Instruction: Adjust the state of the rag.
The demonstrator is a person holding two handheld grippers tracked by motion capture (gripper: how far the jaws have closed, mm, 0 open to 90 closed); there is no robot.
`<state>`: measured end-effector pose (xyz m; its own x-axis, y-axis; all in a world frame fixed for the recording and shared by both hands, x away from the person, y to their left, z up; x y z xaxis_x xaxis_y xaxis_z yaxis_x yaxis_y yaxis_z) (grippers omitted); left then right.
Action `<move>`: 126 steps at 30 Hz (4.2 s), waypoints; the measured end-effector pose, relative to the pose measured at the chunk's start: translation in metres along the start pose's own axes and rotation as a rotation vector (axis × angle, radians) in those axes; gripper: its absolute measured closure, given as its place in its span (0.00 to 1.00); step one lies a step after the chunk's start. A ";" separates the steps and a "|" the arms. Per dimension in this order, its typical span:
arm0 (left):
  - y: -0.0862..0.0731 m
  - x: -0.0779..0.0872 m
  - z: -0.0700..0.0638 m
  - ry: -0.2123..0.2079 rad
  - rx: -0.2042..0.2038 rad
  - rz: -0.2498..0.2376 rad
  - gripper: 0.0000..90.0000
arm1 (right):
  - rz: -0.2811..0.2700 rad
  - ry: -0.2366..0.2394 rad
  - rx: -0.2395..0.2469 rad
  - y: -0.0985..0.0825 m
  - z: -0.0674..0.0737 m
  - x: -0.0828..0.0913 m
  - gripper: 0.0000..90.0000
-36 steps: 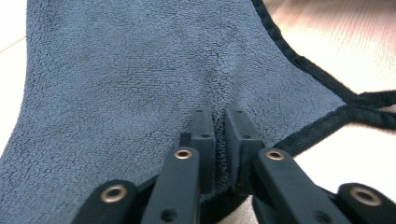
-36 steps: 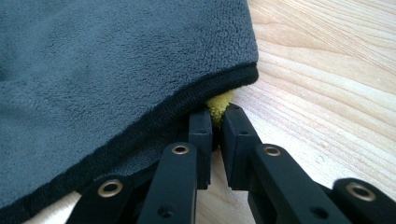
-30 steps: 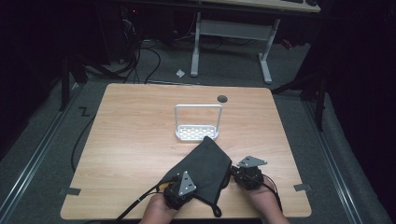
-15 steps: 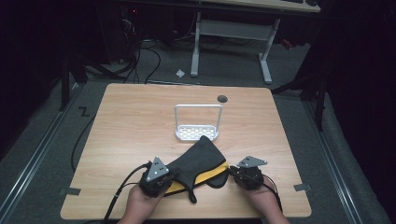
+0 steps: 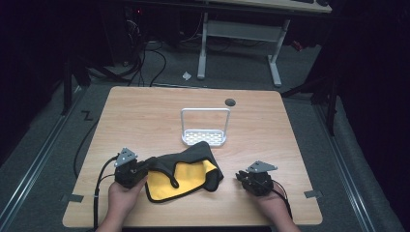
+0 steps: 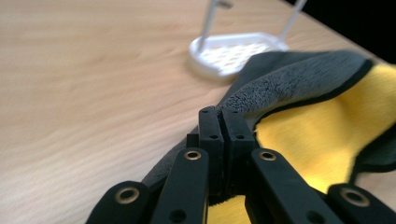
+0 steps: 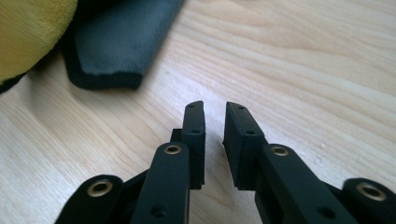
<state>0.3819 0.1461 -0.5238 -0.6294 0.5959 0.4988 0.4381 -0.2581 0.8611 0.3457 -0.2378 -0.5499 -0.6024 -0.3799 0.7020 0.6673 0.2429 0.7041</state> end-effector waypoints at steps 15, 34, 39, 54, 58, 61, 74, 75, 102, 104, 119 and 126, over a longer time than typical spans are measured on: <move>-0.025 -0.021 0.016 0.042 0.013 0.144 0.97 | -0.034 0.047 0.101 0.020 0.057 -0.028 0.66; -0.015 -0.025 -0.015 -0.072 -0.072 0.134 0.96 | -0.045 -0.217 -0.049 0.008 -0.053 0.008 0.91; -0.018 -0.037 -0.001 -0.023 -0.019 0.139 0.88 | -0.059 -0.215 -0.031 0.014 -0.048 0.002 0.81; -0.021 0.003 -0.048 -0.070 -0.058 0.105 0.79 | -0.142 -0.035 0.016 0.014 0.015 0.033 0.78; -0.035 -0.008 -0.055 -0.089 -0.085 0.208 0.97 | -0.034 0.058 0.073 0.003 0.043 0.016 1.00; -0.039 -0.012 -0.053 -0.095 -0.090 0.214 0.97 | 0.020 0.082 0.075 -0.001 0.049 0.005 1.00; -0.036 -0.013 -0.012 -0.023 -0.058 0.183 1.00 | 0.043 -0.115 0.009 -0.007 -0.012 0.007 1.00; -0.035 -0.014 -0.010 -0.010 -0.060 0.180 1.00 | 0.043 -0.115 0.009 -0.007 -0.012 0.007 1.00; -0.047 0.031 -0.076 -0.056 -0.171 0.109 0.74 | 0.004 -0.146 -0.023 -0.040 -0.020 0.047 0.90; -0.041 0.039 -0.080 -0.047 -0.191 0.044 0.74 | 0.003 -0.148 -0.023 -0.040 -0.020 0.047 0.90; -0.045 -0.009 -0.103 -0.079 -0.261 0.199 0.54 | -0.012 -0.147 -0.017 -0.037 -0.018 0.043 0.84; -0.045 -0.005 -0.098 -0.053 -0.262 0.202 0.91 | -0.022 -0.156 -0.036 -0.037 -0.023 0.045 0.83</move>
<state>0.3027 0.0804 -0.5559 -0.5091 0.5499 0.6621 0.3663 -0.5577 0.7449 0.3043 -0.2848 -0.5467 -0.6755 -0.2412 0.6967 0.6671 0.2026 0.7169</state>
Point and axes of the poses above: each handheld gripper's, and its own axes: x roughly backward along the jaws, y roughly out of its top, z roughly to its left, the point moved 4 cm from there along -x, roughly forward along the jaws, and after that the axes turned 10 degrees about -x, right-handed, at the moved point
